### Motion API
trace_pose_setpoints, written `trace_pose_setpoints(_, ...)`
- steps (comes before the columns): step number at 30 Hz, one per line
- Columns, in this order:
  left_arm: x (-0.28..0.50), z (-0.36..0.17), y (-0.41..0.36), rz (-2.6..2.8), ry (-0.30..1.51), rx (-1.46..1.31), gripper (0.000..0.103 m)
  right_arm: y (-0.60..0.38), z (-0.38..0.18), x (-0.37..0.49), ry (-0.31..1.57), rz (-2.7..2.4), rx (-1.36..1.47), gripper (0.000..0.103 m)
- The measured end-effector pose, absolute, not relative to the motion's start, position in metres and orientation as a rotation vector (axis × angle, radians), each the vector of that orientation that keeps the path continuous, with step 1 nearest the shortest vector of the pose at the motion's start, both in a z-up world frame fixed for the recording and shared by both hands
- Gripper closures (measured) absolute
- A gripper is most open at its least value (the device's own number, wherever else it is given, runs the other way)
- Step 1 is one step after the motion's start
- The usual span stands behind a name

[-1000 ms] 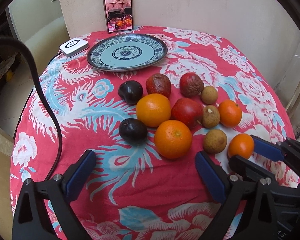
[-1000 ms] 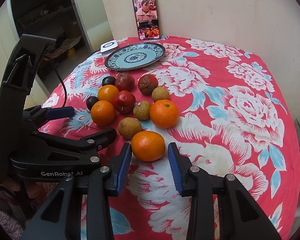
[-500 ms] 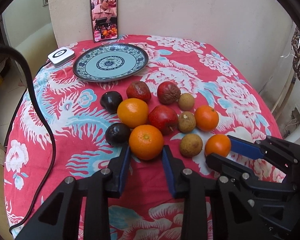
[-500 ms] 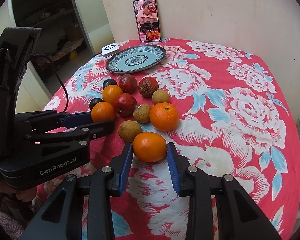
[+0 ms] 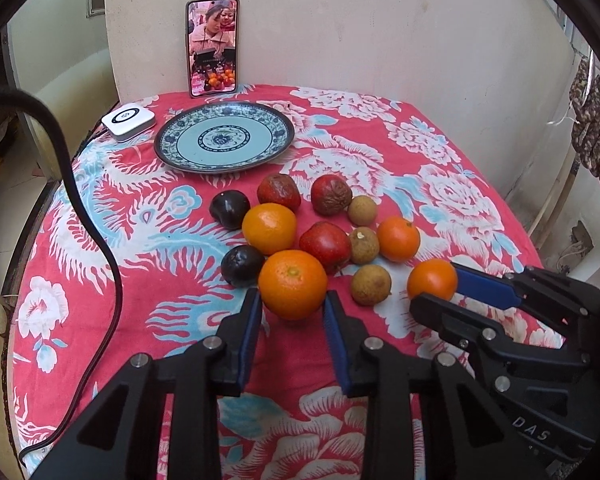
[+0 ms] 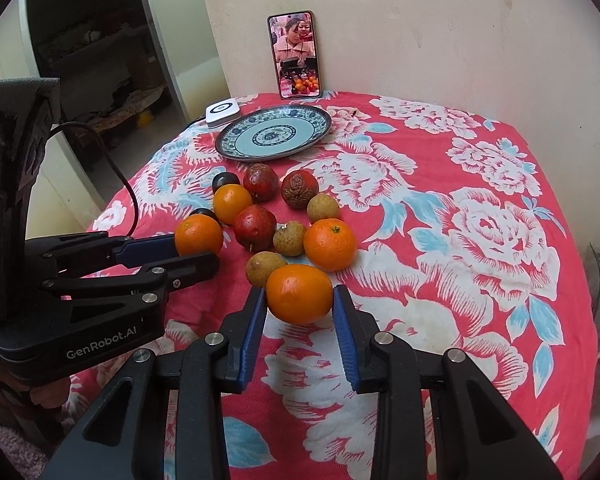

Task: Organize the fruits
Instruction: 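Carry both held oranges up and over the blue-patterned plate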

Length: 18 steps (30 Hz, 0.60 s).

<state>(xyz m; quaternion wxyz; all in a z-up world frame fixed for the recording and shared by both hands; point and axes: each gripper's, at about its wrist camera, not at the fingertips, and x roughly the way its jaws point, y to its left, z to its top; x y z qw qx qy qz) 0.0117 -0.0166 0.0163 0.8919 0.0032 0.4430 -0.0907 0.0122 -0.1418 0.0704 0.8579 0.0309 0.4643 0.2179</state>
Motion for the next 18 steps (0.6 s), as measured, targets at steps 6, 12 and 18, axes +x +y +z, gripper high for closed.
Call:
trace_pose_setpoints(6,0.011,0.030,-0.011,-0.179,0.883,0.027,0.070,-0.132,0.083,0.015,0.955,0.476,0.047,0.068)
trace_pose_setpoints(12,0.019,0.042,0.000,-0.159,0.850,0.041,0.070,-0.120,0.096,0.029,0.926,0.499,0.029,0.068)
trace_pose_setpoints(18,0.034,0.050,0.010,-0.128,0.836,0.040,0.070,-0.108,0.107,0.052,0.897,0.513,0.009,0.068)
